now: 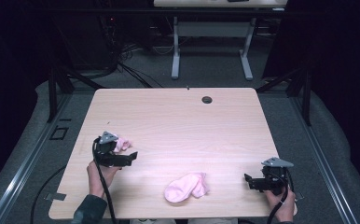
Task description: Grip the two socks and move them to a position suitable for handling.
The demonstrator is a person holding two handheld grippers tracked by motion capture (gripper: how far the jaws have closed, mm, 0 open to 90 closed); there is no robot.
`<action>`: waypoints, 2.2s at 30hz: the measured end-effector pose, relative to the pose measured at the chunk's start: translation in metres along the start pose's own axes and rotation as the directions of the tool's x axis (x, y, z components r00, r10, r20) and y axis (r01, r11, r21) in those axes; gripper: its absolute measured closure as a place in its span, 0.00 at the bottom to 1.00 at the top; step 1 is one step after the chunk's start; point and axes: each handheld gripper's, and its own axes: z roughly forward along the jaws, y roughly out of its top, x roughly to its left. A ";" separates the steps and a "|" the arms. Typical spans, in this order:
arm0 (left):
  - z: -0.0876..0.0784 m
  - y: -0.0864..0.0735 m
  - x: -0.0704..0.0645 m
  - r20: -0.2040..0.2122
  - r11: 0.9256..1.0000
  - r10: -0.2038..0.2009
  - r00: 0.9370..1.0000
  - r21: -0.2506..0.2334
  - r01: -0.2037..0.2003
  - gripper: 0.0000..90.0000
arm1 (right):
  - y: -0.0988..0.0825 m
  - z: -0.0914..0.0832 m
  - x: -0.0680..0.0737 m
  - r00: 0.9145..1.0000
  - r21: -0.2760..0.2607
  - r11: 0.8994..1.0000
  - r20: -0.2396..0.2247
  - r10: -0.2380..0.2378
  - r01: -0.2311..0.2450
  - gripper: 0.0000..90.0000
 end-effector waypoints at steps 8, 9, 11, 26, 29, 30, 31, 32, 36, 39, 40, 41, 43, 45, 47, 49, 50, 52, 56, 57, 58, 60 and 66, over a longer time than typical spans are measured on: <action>0.018 0.011 0.043 -0.066 0.995 -0.083 0.994 0.042 0.086 0.16 | 0.000 0.000 0.000 1.000 0.000 1.000 0.001 0.000 0.000 0.00; 0.025 0.013 0.049 -0.084 0.993 -0.093 0.992 0.061 0.098 0.18 | 0.000 0.000 0.000 1.000 -0.001 1.000 0.001 0.000 0.000 0.00; 0.029 0.013 0.052 -0.095 0.992 -0.089 0.992 0.080 0.097 0.22 | 0.000 0.000 0.000 1.000 0.000 1.000 0.001 0.001 -0.001 0.00; 0.051 -0.007 0.063 -0.128 0.986 -0.115 0.985 0.109 0.129 0.79 | 0.000 0.000 0.000 1.000 -0.001 1.000 0.004 0.006 -0.006 0.00; 0.048 -0.007 0.065 -0.116 0.985 -0.130 0.985 0.100 0.142 0.85 | 0.000 0.000 0.000 1.000 -0.001 1.000 0.004 0.006 -0.006 0.00; 0.048 -0.007 0.065 -0.116 0.985 -0.130 0.985 0.100 0.142 0.86 | 0.000 0.000 0.000 1.000 -0.001 1.000 0.004 0.006 -0.006 0.00; 0.046 -0.007 0.064 -0.113 0.986 -0.130 0.985 0.093 0.141 0.86 | 0.000 0.000 0.000 1.000 -0.002 1.000 0.005 0.007 -0.007 0.00; 0.042 -0.005 0.061 -0.102 0.987 -0.126 0.987 0.088 0.135 0.86 | 0.000 0.000 0.000 1.000 -0.002 1.000 0.005 0.007 -0.007 0.00; 0.033 0.000 0.051 -0.078 0.992 -0.107 0.991 0.062 0.112 0.86 | 0.000 0.000 0.000 1.000 0.002 1.000 0.005 0.005 -0.005 0.00; 0.022 0.010 0.030 -0.036 0.997 -0.067 0.997 0.030 0.068 0.86 | 0.000 0.000 0.000 1.000 0.002 1.000 0.006 0.005 -0.005 0.00; 0.022 0.010 0.030 -0.036 0.997 -0.067 0.997 0.030 0.068 0.86 | 0.000 0.000 0.000 1.000 0.003 1.000 0.006 0.005 -0.005 0.00; 0.018 0.016 0.016 -0.007 0.999 -0.043 0.999 0.013 0.043 0.86 | 0.000 0.000 0.000 1.000 0.003 1.000 0.007 0.004 -0.004 0.00; 0.016 0.022 0.002 0.026 1.000 -0.013 1.000 0.004 0.013 0.86 | 0.000 0.000 0.000 1.000 0.002 1.000 0.007 0.006 -0.006 0.00; 0.016 0.025 -0.005 0.044 1.000 0.003 0.999 -0.003 -0.003 0.86 | 0.000 0.000 0.000 1.000 0.003 1.000 0.007 0.005 -0.005 0.00; 0.016 0.030 -0.023 0.084 0.999 0.046 0.995 -0.008 -0.045 0.86 | 0.000 0.000 0.000 1.000 0.003 1.000 0.007 0.004 -0.004 0.00; 0.017 0.034 -0.038 0.116 0.997 0.072 0.991 -0.018 -0.070 0.86 | 0.000 0.000 0.000 1.000 0.003 1.000 0.007 0.005 -0.005 0.00; 0.018 0.037 -0.055 0.147 0.994 0.109 0.983 -0.024 -0.107 0.86 | 0.000 0.000 0.000 1.000 0.003 1.000 0.009 0.006 -0.006 0.00; 0.020 0.038 -0.063 0.163 0.993 0.121 0.979 -0.027 -0.118 0.86 | 0.000 0.000 0.000 1.000 0.003 1.000 0.009 0.006 -0.006 0.00; 0.032 0.041 -0.093 0.221 0.987 0.161 0.962 -0.021 -0.160 0.86 | 0.000 0.000 0.000 1.000 0.003 1.000 0.009 0.006 -0.006 0.00; 0.040 0.040 -0.103 0.244 0.985 0.168 0.955 -0.007 -0.172 0.86 | 0.000 0.000 0.000 1.000 0.003 1.000 0.009 0.006 -0.006 0.00; 0.040 0.040 -0.103 0.244 0.985 0.168 0.955 -0.007 -0.172 0.86 | 0.000 0.000 0.000 1.000 0.003 1.000 0.009 0.006 -0.006 0.00; 0.054 0.035 -0.119 0.285 0.982 0.175 0.942 0.022 -0.189 0.86 | 0.000 0.000 0.000 1.000 0.003 1.000 0.009 0.006 -0.006 0.00; 0.073 0.026 -0.140 0.325 0.971 0.195 0.925 0.069 -0.229 0.86 | 0.000 0.000 0.000 1.000 0.003 1.000 0.009 0.006 -0.006 0.00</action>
